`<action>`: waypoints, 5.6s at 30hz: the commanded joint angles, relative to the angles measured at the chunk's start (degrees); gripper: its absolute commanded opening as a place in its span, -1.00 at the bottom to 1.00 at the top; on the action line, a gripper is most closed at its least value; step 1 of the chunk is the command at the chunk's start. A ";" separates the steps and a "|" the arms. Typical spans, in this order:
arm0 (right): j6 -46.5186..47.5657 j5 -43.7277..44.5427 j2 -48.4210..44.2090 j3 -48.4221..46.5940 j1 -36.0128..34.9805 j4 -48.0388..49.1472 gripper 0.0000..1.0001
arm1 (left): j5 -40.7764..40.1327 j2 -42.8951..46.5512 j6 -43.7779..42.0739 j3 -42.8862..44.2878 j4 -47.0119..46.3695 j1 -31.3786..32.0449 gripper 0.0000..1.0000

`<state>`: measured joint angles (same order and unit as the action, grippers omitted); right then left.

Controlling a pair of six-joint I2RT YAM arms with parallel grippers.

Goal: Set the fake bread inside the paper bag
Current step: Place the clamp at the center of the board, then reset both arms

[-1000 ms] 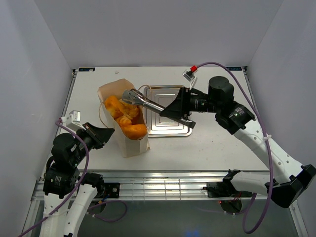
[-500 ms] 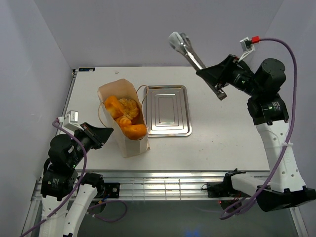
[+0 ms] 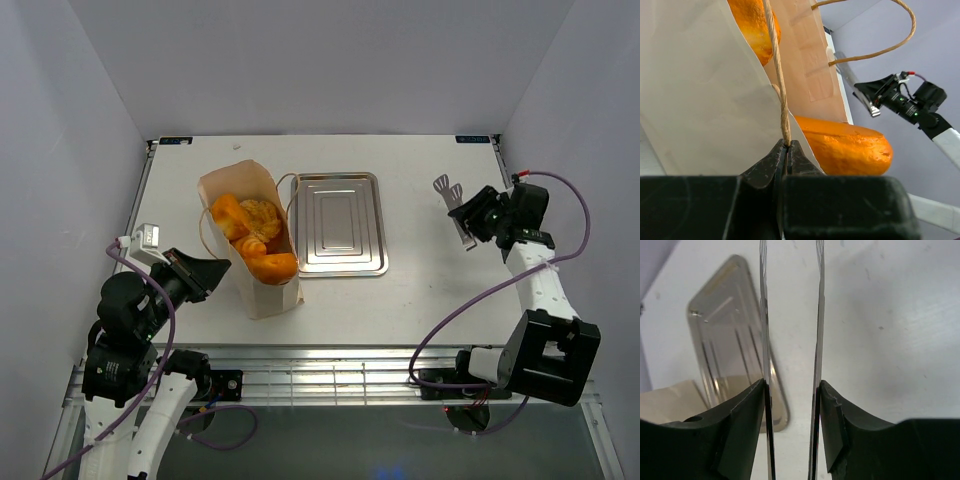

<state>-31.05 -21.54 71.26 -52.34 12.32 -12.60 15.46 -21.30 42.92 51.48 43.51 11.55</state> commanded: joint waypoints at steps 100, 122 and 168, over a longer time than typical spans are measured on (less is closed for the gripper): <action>-17.21 -28.11 44.74 -80.88 -54.51 21.94 -0.85 | -14.58 -37.22 -16.90 43.69 9.92 0.23 -1.00; -15.28 -29.08 47.39 -74.67 -53.19 29.21 -0.85 | -27.50 -38.47 -26.56 37.73 -0.43 -4.26 -1.00; 5.20 -8.81 23.08 -50.36 -50.90 7.15 0.80 | -39.28 -24.50 -21.65 38.08 6.15 -9.09 0.96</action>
<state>-31.62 -37.85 103.88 -106.56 -39.18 -1.43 -18.41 -48.62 20.84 87.46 49.36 2.72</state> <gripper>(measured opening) 0.900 0.978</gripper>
